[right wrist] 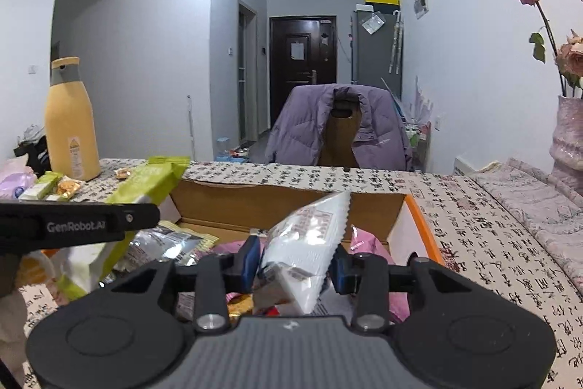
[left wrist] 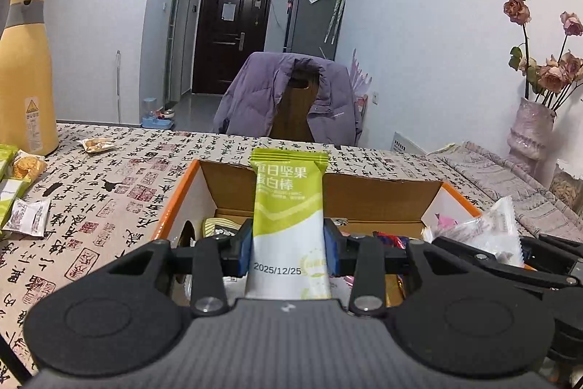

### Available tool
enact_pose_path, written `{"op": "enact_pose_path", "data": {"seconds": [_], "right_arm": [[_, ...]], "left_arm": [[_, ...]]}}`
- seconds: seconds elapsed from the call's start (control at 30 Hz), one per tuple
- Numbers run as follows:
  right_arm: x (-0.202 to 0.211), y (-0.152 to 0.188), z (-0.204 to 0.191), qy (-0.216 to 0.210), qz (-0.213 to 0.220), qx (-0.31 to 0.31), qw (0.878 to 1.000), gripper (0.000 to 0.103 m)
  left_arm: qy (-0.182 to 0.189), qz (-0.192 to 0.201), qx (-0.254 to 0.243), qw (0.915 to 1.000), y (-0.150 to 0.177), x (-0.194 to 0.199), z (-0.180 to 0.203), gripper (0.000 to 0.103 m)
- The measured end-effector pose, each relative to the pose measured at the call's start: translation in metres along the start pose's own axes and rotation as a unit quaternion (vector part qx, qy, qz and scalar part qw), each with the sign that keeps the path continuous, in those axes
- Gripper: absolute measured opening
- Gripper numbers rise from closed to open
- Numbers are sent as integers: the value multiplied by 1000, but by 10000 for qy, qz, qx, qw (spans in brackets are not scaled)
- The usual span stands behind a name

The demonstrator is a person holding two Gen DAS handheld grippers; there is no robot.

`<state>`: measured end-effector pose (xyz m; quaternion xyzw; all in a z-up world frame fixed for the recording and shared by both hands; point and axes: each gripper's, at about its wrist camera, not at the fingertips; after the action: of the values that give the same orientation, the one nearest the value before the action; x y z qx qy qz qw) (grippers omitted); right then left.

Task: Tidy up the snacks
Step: 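Carry the yellow-green bar and white packet over the box, then lower both snacks into the box and open both grippers, then move both tools back over the snack pile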

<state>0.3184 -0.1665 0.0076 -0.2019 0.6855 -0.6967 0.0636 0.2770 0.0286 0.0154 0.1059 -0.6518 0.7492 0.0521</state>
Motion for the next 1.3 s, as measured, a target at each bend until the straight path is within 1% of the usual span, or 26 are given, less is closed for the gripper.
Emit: {"op": "enact_pose_path", "data": {"seconds": [0.03, 0.07, 0.1, 0.13, 0.17, 0.2, 0.23, 0.3, 0.47, 0.63, 0.87, 1.0, 1.07, 1.3], "right_arm": [[0, 1, 0, 5, -3, -1, 10000, 47], [1, 1, 0, 18, -2, -7, 10000, 66], [2, 2, 1, 47, 20, -9, 10000, 90], [3, 2, 2, 81, 61, -5, 9999, 99], [5, 2, 3, 138, 144, -2, 9998, 103], [6, 1, 3, 155, 192, -3, 9997, 103], [8, 1, 4, 177, 213, -22, 9996, 103], [8, 1, 6, 214, 220, -55, 9995, 103], [8, 0, 9, 239, 255, -93, 9993, 103], [12, -2, 5, 160, 278, -57, 9995, 103], [31, -21, -3, 217, 389, 95, 9990, 103], [43, -26, -6, 177, 364, 99, 9991, 103], [49, -24, -8, 189, 325, 101, 9992, 103], [73, -18, -8, 219, 189, 101, 9995, 103]], "left_arm": [[-15, 8, 25, 10000, 0, 0, -1, 40], [-52, 21, 46, 10000, 1, 0, -1, 42], [-65, 53, 64, 9999, 0, 0, -2, 51], [-77, 96, 109, 9999, 0, 2, -3, 66], [-106, 150, 152, 9997, 0, 4, -4, 77], [-154, 234, 187, 9994, -1, 6, -5, 95], [-226, 345, 210, 9989, -1, 10, -6, 103], [-292, 458, 244, 9982, -3, 15, -7, 103], [-297, 481, 338, 9978, -6, 17, -10, 103], [-285, 526, 413, 9974, -13, 21, -8, 103], [-196, 622, 435, 9969, -28, 44, -4, 103], [-152, 664, 336, 9971, -30, 60, -7, 103], [-118, 638, 261, 9976, -28, 68, -9, 103], [-78, 364, 71, 9993, -10, 89, -18, 103]]}}
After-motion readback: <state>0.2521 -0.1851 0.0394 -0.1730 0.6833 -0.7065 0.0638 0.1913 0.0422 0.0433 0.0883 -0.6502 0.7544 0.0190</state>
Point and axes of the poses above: each gripper's, at about its wrist camera, not at the fingertips, and x roughly against the way its jaws point, z to its right, y to its underside, and after that the axes turned 11 degrees about z, right-handed
